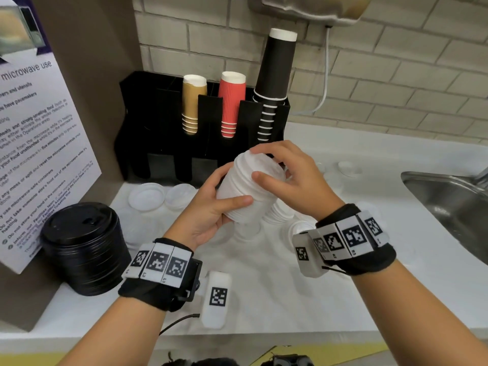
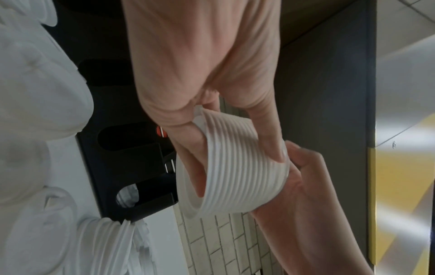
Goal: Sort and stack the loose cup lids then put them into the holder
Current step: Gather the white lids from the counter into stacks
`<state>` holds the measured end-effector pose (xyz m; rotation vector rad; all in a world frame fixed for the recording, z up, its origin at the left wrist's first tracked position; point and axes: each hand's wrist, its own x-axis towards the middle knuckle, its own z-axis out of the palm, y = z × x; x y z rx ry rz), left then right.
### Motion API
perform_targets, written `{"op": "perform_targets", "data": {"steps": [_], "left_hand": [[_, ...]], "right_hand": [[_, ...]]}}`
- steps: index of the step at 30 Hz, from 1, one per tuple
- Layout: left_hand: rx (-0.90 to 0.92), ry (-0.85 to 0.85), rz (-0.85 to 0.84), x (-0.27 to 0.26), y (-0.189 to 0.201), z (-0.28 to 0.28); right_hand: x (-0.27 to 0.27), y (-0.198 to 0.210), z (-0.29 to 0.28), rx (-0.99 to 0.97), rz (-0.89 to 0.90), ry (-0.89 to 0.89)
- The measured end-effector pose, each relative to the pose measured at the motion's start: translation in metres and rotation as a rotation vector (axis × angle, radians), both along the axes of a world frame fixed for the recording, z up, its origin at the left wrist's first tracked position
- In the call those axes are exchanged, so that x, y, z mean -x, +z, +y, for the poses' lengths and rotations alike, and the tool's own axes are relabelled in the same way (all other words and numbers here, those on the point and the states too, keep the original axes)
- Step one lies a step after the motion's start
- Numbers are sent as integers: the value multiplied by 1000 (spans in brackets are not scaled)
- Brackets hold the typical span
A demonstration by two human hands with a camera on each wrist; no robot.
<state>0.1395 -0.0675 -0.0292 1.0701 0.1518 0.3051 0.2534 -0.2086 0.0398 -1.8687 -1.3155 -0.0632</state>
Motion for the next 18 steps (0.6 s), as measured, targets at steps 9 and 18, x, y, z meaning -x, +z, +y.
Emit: {"op": "perform_targets", "data": {"steps": [9,18], "left_hand": [[33,-23,-16,2,1,0],[103,3,-13,4,-2,1]], "right_hand": [[7,5,3,70,-12,69],[7,5,-1,99,-7,86]]}}
